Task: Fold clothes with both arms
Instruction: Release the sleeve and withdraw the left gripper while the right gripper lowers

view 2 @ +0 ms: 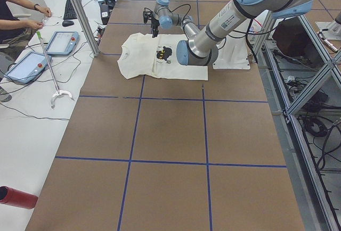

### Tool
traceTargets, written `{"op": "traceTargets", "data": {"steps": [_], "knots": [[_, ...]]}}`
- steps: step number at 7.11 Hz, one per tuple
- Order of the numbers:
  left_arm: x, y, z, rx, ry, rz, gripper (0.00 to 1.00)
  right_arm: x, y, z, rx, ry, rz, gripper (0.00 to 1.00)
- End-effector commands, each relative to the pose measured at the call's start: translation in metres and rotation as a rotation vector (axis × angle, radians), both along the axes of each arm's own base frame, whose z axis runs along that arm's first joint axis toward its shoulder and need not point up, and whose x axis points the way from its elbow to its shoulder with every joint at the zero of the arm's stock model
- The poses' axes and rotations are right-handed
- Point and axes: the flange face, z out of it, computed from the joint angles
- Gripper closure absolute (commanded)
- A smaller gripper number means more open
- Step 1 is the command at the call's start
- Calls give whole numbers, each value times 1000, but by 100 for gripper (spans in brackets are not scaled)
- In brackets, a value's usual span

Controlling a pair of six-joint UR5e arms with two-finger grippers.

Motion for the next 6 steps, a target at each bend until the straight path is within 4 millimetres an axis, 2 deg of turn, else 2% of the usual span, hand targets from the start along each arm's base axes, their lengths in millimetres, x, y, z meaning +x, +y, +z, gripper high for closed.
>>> {"op": "traceTargets", "data": {"steps": [1, 2, 3, 4, 5, 6], "knots": [[-112, 49, 89, 53, -78, 136, 0, -86, 57, -25, 0, -29, 66, 0], [-208, 106, 135, 114, -83, 165, 0, -117, 91, -29, 22, -62, 84, 0], [-270, 145, 153, 129, -107, 180, 0, -133, 129, -10, -3, -105, 85, 0], [-288, 156, 147, 107, -137, 184, 0, -153, 178, 1, 0, -135, 125, 0], [-291, 160, 141, 105, -140, 188, 0, -164, 213, 9, -5, -115, 131, 0], [-291, 160, 142, 102, -142, 186, 0, -167, 240, 19, -30, -96, 126, 0]]}}
